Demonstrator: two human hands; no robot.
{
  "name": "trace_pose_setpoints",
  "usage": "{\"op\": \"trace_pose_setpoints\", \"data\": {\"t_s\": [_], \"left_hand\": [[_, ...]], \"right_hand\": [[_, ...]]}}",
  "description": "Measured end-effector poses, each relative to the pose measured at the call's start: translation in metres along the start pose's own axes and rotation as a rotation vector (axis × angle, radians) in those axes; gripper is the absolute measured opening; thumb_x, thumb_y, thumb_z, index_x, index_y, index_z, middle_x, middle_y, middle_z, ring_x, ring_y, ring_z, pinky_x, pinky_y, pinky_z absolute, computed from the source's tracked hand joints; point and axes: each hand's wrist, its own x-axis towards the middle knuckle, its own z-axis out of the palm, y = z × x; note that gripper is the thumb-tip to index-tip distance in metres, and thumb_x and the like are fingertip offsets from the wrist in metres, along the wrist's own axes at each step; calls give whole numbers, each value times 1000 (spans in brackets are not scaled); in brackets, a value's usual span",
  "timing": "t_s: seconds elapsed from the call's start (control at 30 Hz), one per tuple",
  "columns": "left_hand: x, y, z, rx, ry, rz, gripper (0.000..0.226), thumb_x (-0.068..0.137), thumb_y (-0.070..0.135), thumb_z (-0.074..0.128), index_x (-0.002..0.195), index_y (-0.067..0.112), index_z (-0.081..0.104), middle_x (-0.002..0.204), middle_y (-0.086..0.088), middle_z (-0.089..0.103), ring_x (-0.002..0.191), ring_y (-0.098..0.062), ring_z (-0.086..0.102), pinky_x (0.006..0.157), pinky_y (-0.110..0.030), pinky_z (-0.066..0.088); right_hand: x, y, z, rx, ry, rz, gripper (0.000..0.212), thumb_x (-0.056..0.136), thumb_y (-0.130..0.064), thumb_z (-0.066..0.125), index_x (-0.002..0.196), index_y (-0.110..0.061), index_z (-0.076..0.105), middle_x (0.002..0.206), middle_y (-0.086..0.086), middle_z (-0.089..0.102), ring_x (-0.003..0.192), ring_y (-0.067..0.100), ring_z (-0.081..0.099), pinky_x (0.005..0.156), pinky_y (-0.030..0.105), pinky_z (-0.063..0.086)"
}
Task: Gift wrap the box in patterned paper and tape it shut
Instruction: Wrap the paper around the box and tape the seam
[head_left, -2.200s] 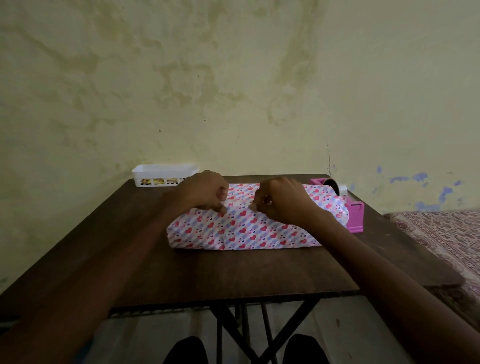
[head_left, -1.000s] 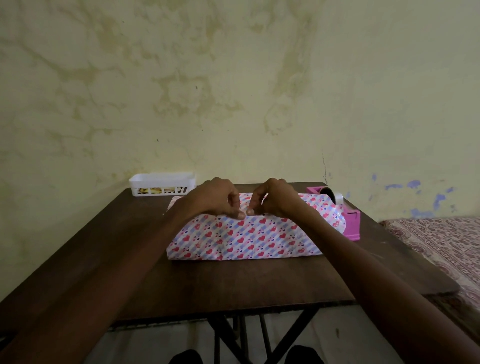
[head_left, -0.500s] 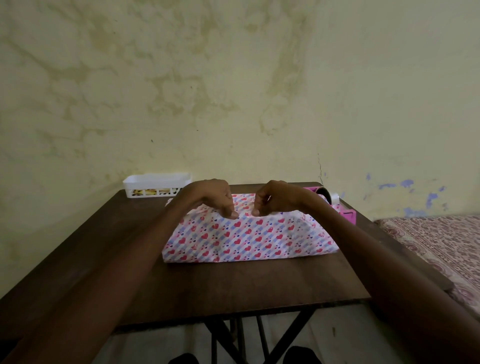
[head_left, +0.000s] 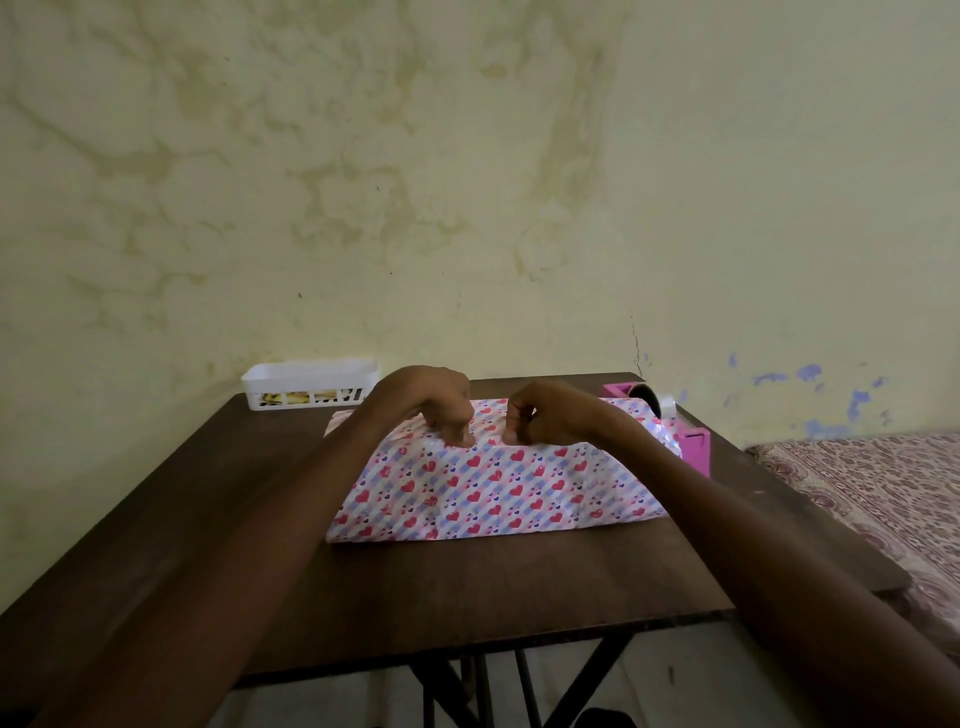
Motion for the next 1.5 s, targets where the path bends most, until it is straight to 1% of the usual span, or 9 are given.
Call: {"op": "trace_pose_setpoints", "data": {"t_s": [0.27, 0.43, 0.6, 0.7, 0.8, 0.9, 1.03, 1.2, 1.5], "left_hand": [[1, -3, 5, 51, 66, -10, 32, 79, 13, 68, 109, 2, 70, 111, -9, 69, 107, -23, 61, 74, -25, 44], [-4, -9, 10, -36, 135, 61, 18, 74, 8, 72, 91, 13, 73, 104, -1, 68, 98, -19, 60, 78, -28, 49], [-32, 4, 36, -3, 519, 237, 17, 76, 8, 74, 80, 21, 64, 86, 5, 60, 80, -13, 57, 59, -18, 37], [-36, 14, 55, 107, 648, 263, 21, 82, 8, 65, 96, 24, 67, 99, 3, 66, 90, -18, 61, 73, -21, 45], [-25, 21, 58, 117, 423, 51, 44, 87, 26, 68, 128, 27, 54, 133, 3, 53, 118, -19, 51, 106, -29, 37], [-20, 21, 66, 192, 407, 38, 53, 95, 36, 55, 143, 25, 38, 151, 1, 36, 135, -20, 38, 115, -33, 24], [-21, 15, 104, 335, 728, 90, 47, 96, 41, 52, 139, 23, 49, 144, 1, 48, 128, -20, 48, 106, -31, 38], [-12, 14, 113, 400, 943, 148, 49, 46, 28, 96, 88, 12, 77, 86, -8, 74, 67, -22, 69, 58, -30, 57], [11, 10, 125, 575, 999, 116, 67, 57, 39, 89, 118, 20, 68, 107, -10, 69, 84, -27, 66, 69, -33, 57]], "right_hand": [[-3, 7, 10, 68, 102, 4, 2, 88, -10, 68, 89, -8, 68, 96, 11, 69, 87, 21, 60, 85, 33, 51], [-5, 8, 11, 126, 170, 61, 13, 84, -15, 74, 84, -19, 63, 93, 2, 66, 85, 17, 61, 65, 20, 50], [-5, 8, 11, 170, 200, 79, 4, 84, -10, 72, 85, -14, 72, 90, 0, 70, 82, 11, 64, 74, 24, 55], [-5, 6, 10, 180, 203, 108, 6, 85, -8, 71, 89, -10, 74, 91, 1, 70, 78, 7, 60, 71, 20, 51], [-5, 5, 12, 202, 233, 136, 9, 86, -8, 70, 92, -9, 75, 93, 1, 71, 79, 7, 60, 68, 17, 49], [-6, 5, 12, 208, 255, 105, 7, 85, -8, 71, 90, -11, 76, 91, -2, 70, 77, 5, 59, 67, 16, 48], [-19, 9, 26, 40, 534, -49, 5, 83, -16, 77, 79, -19, 75, 84, -7, 70, 75, 3, 55, 72, 19, 42], [-40, 34, 59, -321, 711, -213, 19, 82, -13, 77, 99, -20, 77, 103, -1, 71, 93, 17, 58, 80, 29, 49], [-18, 53, 71, -287, 696, -166, 50, 74, 1, 79, 121, -12, 68, 123, 6, 64, 111, 24, 57, 86, 34, 55]]}}
